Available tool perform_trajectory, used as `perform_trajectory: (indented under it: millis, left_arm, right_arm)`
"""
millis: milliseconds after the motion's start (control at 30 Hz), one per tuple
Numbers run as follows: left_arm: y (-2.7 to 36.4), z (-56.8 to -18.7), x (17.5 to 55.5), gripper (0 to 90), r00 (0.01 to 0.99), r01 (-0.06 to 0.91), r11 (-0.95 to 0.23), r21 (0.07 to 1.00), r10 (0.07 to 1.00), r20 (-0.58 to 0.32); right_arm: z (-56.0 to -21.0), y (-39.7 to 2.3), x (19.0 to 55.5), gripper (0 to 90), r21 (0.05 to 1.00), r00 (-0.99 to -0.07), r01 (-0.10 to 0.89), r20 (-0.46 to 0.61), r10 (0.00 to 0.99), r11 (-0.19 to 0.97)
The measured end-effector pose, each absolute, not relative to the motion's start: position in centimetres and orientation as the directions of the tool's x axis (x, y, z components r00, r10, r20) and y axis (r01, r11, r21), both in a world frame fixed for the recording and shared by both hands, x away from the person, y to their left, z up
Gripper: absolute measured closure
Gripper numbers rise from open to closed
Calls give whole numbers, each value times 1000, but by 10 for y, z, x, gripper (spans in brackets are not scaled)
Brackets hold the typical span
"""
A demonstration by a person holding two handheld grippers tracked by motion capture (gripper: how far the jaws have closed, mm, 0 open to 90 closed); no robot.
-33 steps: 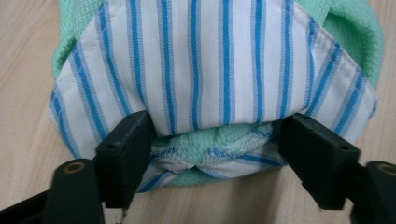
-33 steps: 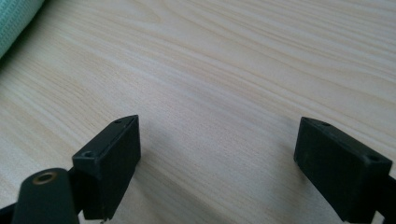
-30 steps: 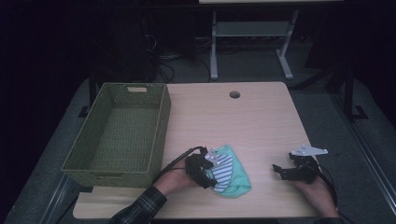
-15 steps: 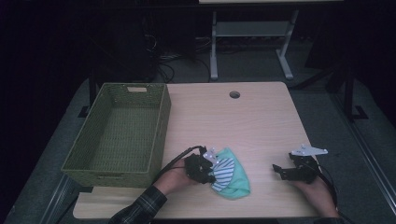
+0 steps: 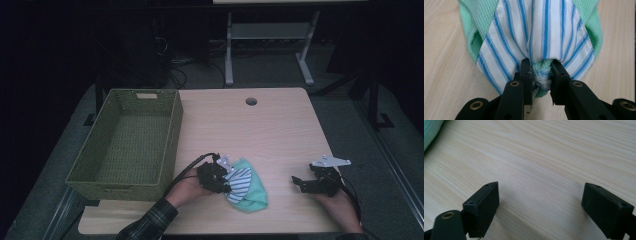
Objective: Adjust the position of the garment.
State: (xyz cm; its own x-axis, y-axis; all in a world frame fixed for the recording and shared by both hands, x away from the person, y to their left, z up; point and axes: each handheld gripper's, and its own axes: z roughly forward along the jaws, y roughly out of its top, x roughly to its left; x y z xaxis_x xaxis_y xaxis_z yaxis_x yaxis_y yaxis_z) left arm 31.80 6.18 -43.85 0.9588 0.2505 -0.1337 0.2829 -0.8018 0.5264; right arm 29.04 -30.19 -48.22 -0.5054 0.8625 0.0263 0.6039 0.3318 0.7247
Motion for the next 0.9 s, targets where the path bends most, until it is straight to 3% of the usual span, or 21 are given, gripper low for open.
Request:
perform_trajectory:
  millis: [900]
  left_arm:
    - [63,-382,320,747,957,287,-763,579,258,-133]
  right_arm:
    - [-482,-302,290,141,725,-505,604,27,863,331]
